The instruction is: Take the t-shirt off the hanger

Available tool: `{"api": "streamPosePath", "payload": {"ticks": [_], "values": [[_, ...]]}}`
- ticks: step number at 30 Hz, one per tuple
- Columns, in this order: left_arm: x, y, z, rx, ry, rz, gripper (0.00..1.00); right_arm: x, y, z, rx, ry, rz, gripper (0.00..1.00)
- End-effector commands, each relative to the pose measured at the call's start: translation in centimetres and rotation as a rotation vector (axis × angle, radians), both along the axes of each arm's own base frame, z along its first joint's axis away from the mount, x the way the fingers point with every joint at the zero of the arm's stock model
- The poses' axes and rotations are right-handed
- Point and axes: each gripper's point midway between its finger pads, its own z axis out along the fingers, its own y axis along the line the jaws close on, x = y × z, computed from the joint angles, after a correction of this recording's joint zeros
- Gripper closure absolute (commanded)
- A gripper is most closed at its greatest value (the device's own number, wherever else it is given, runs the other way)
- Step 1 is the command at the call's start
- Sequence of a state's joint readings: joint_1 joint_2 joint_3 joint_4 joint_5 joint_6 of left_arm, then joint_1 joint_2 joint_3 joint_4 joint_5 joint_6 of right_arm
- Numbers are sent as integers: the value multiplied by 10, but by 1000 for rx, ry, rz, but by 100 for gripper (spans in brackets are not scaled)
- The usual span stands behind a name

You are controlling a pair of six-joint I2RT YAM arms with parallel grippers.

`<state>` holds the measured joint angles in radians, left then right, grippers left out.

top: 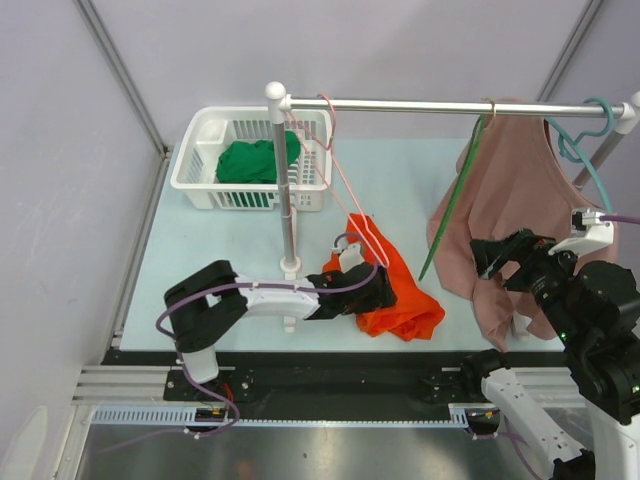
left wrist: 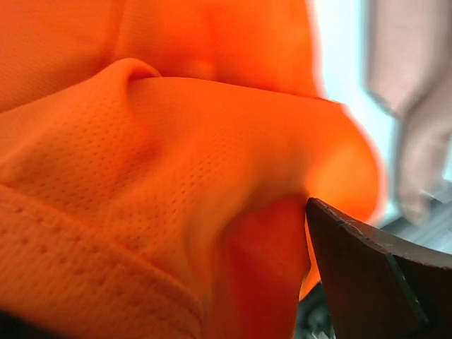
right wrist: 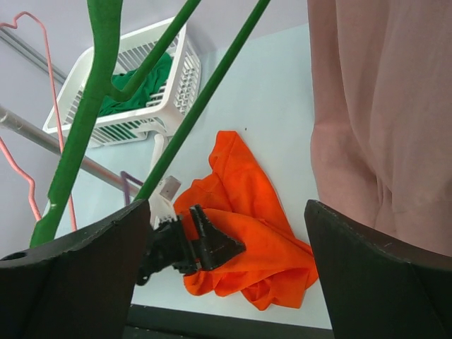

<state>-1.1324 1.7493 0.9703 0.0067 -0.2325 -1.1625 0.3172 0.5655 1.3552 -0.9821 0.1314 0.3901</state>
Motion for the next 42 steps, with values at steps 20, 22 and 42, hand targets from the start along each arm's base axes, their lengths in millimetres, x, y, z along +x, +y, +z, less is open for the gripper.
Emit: {"api": "streamPosePath", "payload": {"ticks": [20, 22, 42], "values": [[8, 72, -73, 729, -300, 80, 62, 0, -3, -12, -20, -19, -5, 5], [6, 83, -78, 782, -307, 78, 78, 0, -3, -12, -18, -22, -7, 5], [-31, 184, -23, 780, -405, 175, 100, 13, 9, -21, 13, -1, 21, 5]]}}
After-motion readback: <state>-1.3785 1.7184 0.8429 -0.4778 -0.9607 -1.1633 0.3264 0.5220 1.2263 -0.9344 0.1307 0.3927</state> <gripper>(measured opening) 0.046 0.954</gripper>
